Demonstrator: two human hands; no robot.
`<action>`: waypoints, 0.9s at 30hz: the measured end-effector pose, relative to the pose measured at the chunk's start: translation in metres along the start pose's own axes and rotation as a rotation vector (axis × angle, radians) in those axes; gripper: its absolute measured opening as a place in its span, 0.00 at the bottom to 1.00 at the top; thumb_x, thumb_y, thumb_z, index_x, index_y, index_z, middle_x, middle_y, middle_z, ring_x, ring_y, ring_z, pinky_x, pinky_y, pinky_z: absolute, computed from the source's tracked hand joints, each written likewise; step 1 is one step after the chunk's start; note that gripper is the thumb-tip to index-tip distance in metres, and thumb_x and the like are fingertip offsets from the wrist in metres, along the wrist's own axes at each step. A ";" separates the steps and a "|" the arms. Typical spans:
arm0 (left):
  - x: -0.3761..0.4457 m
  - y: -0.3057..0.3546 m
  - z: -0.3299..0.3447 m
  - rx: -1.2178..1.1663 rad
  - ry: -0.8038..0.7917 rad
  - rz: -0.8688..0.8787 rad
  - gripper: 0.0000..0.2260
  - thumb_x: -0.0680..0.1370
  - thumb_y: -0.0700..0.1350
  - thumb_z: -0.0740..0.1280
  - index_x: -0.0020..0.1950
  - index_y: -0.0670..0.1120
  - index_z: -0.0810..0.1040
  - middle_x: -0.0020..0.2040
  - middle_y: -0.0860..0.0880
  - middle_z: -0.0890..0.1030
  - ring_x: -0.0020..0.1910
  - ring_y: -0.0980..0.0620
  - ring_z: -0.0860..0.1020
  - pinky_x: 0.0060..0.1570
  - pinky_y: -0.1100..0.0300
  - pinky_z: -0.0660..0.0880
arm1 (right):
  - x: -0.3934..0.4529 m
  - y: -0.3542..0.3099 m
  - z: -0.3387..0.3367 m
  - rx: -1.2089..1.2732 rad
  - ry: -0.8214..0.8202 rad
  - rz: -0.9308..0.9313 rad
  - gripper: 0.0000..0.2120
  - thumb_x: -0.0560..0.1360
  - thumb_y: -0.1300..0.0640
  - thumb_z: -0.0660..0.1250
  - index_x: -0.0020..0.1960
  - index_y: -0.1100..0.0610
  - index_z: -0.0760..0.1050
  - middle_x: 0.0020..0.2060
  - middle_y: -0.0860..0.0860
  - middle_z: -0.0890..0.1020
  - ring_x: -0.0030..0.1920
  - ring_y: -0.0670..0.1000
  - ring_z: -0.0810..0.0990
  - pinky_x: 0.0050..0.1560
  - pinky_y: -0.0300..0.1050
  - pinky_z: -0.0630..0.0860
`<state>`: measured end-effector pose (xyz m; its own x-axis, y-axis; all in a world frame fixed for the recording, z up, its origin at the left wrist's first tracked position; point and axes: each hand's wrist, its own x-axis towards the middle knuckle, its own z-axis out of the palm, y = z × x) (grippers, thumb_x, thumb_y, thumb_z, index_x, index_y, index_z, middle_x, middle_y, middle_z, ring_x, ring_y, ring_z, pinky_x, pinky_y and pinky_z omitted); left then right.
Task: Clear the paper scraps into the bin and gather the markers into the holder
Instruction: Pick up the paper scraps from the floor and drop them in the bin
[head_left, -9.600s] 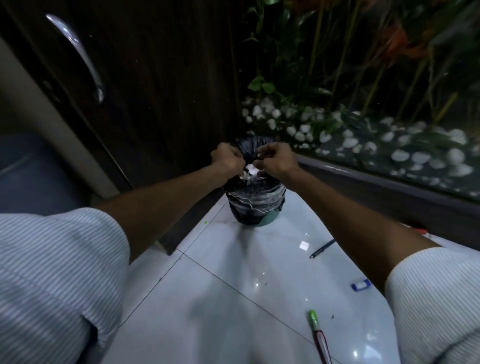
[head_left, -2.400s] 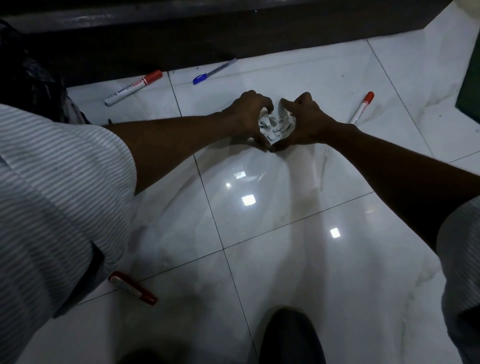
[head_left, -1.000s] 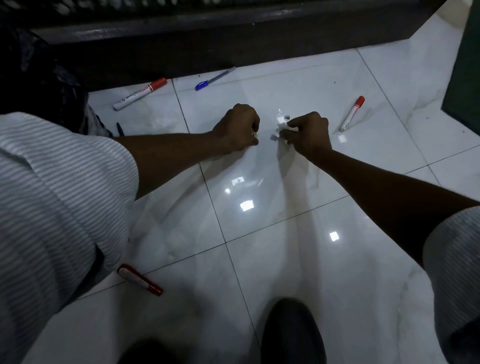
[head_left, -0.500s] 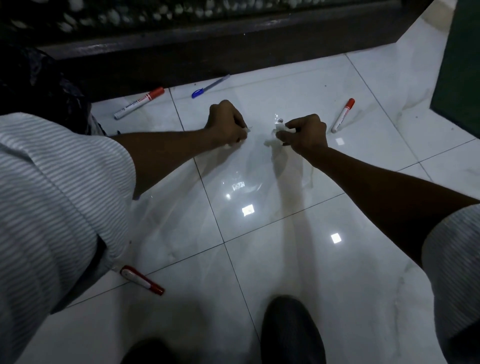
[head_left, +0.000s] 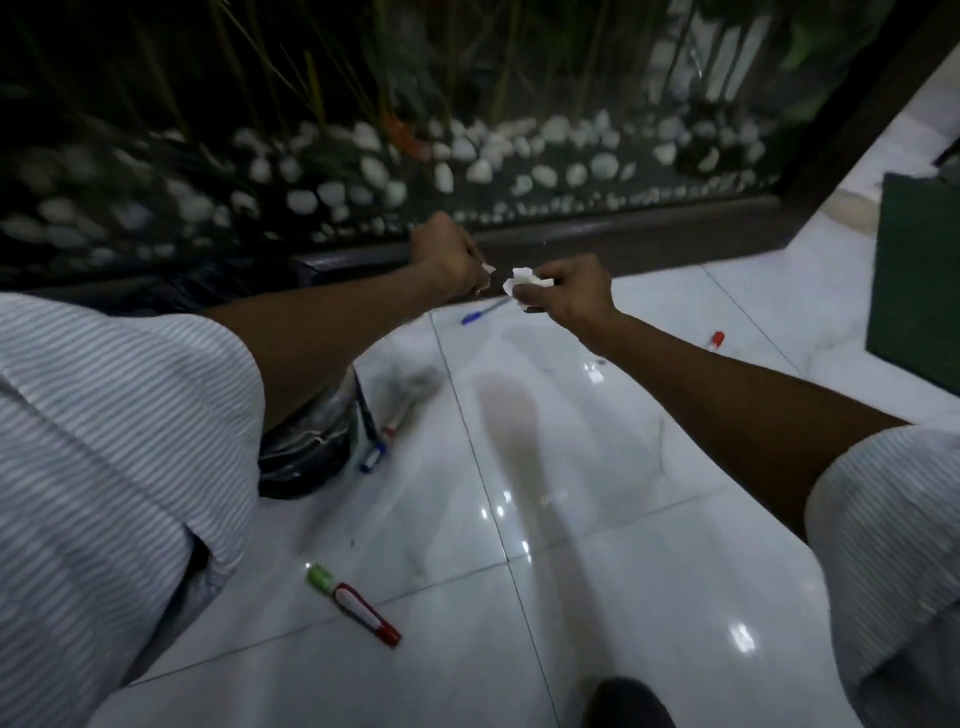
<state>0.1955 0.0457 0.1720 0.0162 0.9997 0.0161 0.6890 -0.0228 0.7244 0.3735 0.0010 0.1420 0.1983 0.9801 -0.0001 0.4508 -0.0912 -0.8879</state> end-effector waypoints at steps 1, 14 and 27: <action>0.001 0.001 -0.016 0.006 0.030 0.002 0.11 0.65 0.38 0.83 0.46 0.41 0.89 0.41 0.47 0.86 0.40 0.53 0.82 0.43 0.60 0.81 | 0.005 -0.013 0.007 -0.021 -0.011 -0.039 0.15 0.65 0.53 0.83 0.47 0.62 0.87 0.38 0.51 0.85 0.37 0.45 0.84 0.46 0.46 0.84; -0.065 -0.108 -0.209 0.139 0.267 -0.170 0.11 0.66 0.38 0.84 0.44 0.38 0.88 0.42 0.43 0.86 0.32 0.57 0.77 0.29 0.70 0.72 | -0.021 -0.160 0.152 -0.222 -0.416 -0.450 0.21 0.67 0.52 0.82 0.56 0.62 0.85 0.47 0.51 0.84 0.50 0.49 0.82 0.50 0.44 0.78; -0.092 -0.107 -0.210 0.187 -0.244 -0.327 0.10 0.72 0.28 0.73 0.53 0.34 0.84 0.43 0.33 0.86 0.42 0.37 0.87 0.44 0.38 0.85 | -0.029 -0.161 0.172 -0.345 -0.730 -0.437 0.13 0.66 0.58 0.83 0.49 0.54 0.87 0.44 0.51 0.88 0.47 0.50 0.85 0.48 0.45 0.81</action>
<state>-0.0321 -0.0433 0.2372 -0.0693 0.9257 -0.3718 0.8052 0.2719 0.5270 0.1453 0.0173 0.2054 -0.5967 0.7972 -0.0914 0.6148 0.3810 -0.6906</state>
